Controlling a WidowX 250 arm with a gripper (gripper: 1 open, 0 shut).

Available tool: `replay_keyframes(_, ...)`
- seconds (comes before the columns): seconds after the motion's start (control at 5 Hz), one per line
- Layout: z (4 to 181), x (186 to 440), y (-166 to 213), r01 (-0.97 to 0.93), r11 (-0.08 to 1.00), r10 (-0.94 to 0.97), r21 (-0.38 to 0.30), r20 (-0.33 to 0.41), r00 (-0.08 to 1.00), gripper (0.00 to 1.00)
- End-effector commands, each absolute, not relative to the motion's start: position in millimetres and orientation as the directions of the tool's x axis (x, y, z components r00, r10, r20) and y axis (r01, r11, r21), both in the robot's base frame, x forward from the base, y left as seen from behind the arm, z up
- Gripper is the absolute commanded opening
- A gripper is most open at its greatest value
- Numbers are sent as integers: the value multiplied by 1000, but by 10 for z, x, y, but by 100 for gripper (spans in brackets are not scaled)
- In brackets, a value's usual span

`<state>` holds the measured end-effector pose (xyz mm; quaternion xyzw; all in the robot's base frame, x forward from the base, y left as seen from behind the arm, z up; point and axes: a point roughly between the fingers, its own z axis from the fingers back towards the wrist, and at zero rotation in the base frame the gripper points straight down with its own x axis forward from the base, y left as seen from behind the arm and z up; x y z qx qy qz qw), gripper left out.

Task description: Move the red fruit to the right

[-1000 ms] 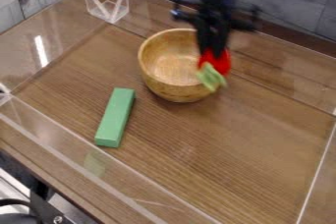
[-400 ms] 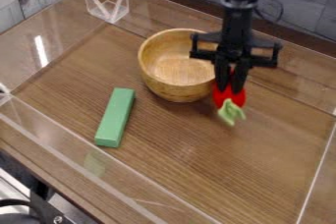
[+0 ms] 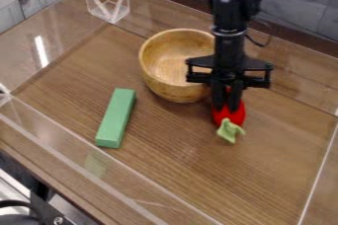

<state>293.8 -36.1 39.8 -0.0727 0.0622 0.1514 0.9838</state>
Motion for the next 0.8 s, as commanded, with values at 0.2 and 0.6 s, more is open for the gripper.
replay_keyframes(0.2, 552, 2973, -193, -307, 938, 296, -161, -86, 951, 100)
replay_keyframes(0.6, 563, 3032, -7, -401, 902, 395, -162, -65, 916, 100)
